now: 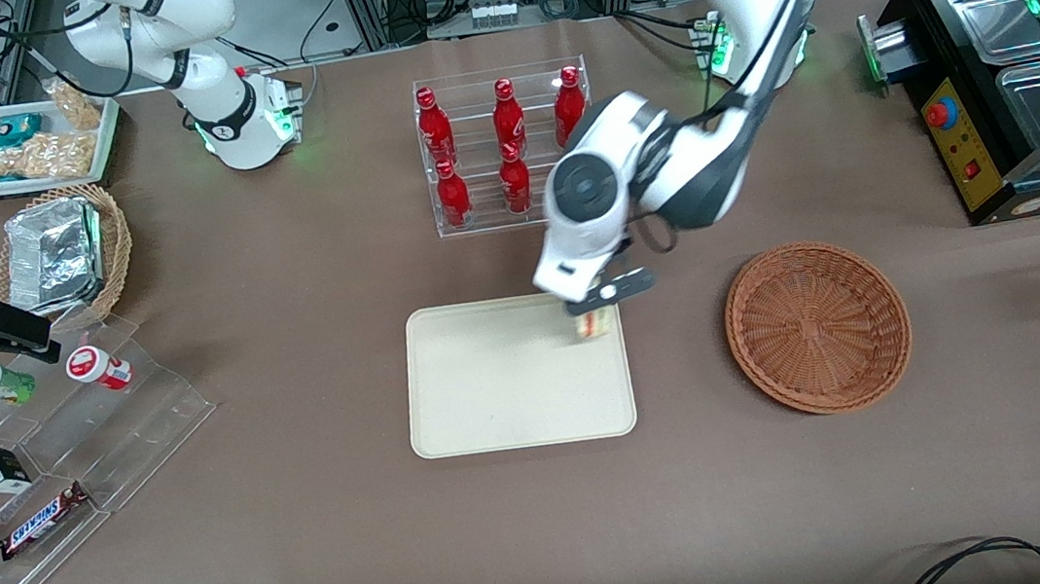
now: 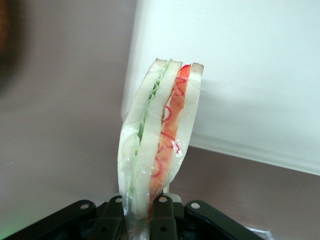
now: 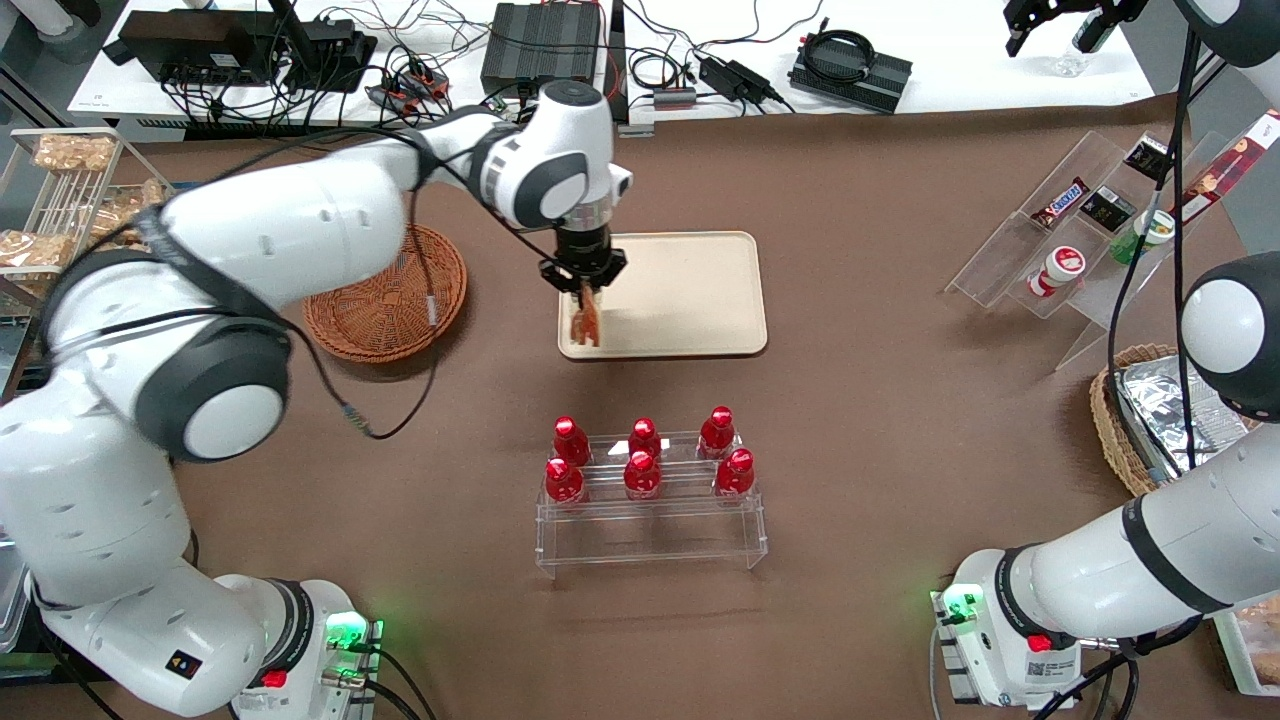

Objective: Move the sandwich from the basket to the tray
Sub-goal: 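Lower the sandwich onto the cream tray and open the left gripper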

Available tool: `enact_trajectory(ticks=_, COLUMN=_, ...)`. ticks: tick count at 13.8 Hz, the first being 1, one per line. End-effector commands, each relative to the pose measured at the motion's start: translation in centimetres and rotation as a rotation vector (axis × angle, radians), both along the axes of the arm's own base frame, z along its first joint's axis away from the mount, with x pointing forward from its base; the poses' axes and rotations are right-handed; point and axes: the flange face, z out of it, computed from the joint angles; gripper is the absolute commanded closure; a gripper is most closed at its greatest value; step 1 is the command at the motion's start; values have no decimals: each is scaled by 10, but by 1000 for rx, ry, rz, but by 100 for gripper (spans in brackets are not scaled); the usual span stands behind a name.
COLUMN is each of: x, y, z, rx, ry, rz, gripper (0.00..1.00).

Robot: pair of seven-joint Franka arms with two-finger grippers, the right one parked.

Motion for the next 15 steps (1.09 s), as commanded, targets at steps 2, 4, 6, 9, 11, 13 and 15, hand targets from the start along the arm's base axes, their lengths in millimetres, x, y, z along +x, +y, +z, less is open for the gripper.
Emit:
enact_trajectory(ticks=2, x=37, y=-29, z=-27, rx=-21, ry=-11, rz=-7, gripper=71)
enact_trajectory(ticks=4, x=35, y=-45, z=-40, rx=-16, ry=-29, rz=-44, gripper=67)
enact_trajectory(ticks=6, x=38, y=-60, z=-49, rx=-24, ry=-38, rz=-41, gripper=66)
enact_trajectory(ticks=9, x=41, y=-60, z=-49, rx=-27, ry=-42, rz=-19, gripper=60)
enact_trajectory(ticks=11, x=42, y=-59, z=-50, rx=-24, ry=-42, rz=-19, gripper=58)
enact_trajectory(ticks=13, x=42, y=-58, z=-49, rx=-21, ry=-42, rz=-16, gripper=58)
enact_trajectory(ticks=15, x=43, y=-56, z=-48, rx=-16, ry=-39, rz=-14, gripper=56)
